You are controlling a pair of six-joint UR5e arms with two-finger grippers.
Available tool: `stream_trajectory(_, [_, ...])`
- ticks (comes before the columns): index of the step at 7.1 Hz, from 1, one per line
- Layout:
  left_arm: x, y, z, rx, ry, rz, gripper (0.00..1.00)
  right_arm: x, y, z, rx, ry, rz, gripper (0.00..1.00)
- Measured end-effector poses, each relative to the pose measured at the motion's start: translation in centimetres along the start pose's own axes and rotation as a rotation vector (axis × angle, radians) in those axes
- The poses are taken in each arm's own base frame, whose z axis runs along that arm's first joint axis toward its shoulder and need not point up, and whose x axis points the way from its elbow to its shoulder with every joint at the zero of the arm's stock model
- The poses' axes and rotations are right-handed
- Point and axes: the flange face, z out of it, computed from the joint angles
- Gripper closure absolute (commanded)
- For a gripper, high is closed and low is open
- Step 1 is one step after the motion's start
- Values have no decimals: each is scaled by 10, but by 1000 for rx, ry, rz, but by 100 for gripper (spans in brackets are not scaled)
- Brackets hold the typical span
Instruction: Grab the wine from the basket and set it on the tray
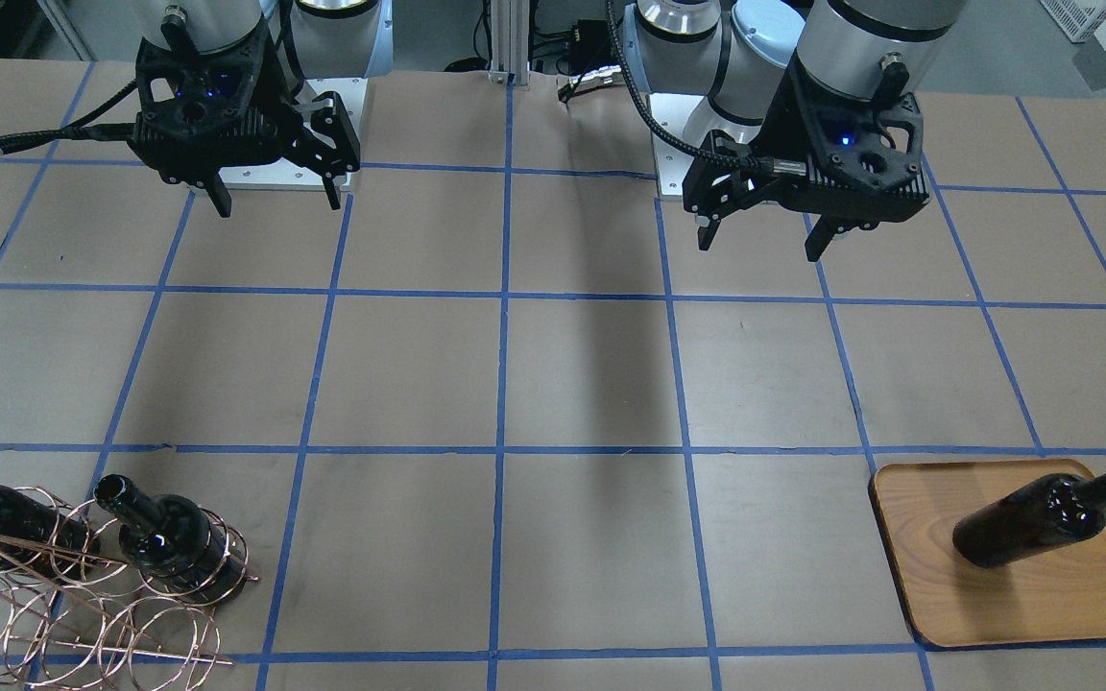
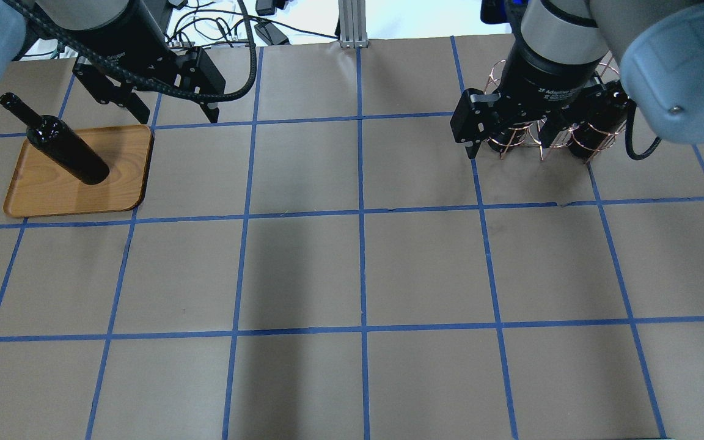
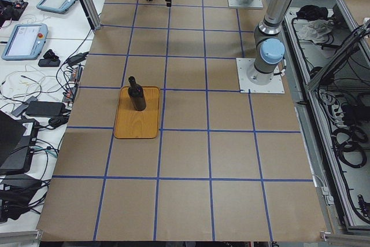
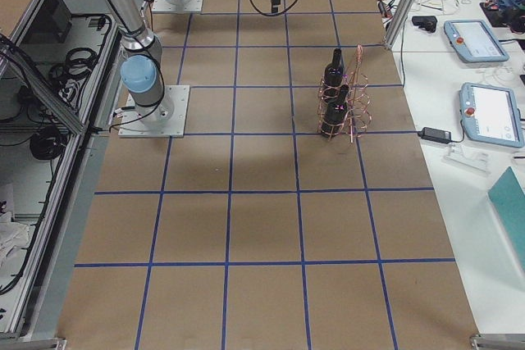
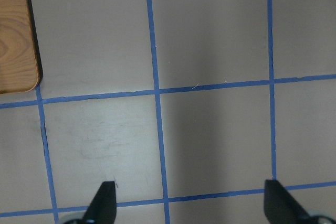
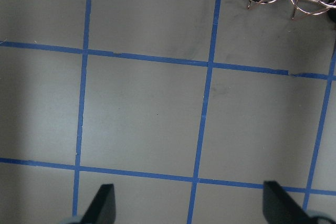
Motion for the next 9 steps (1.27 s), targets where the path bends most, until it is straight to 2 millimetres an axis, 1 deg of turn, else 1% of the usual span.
stream_trajectory(3, [2,3,-2,28,-2,5,0,0,0,0,3,-1,0,0])
stream_trajectory(7, [3,23,-3,26,-3,-1,0,0,-1,-1,7,0,-1,0])
stream_trajectory(9, [3,26,-3,30,-4,-3,0,0,-1,-1,8,-1,-1,0])
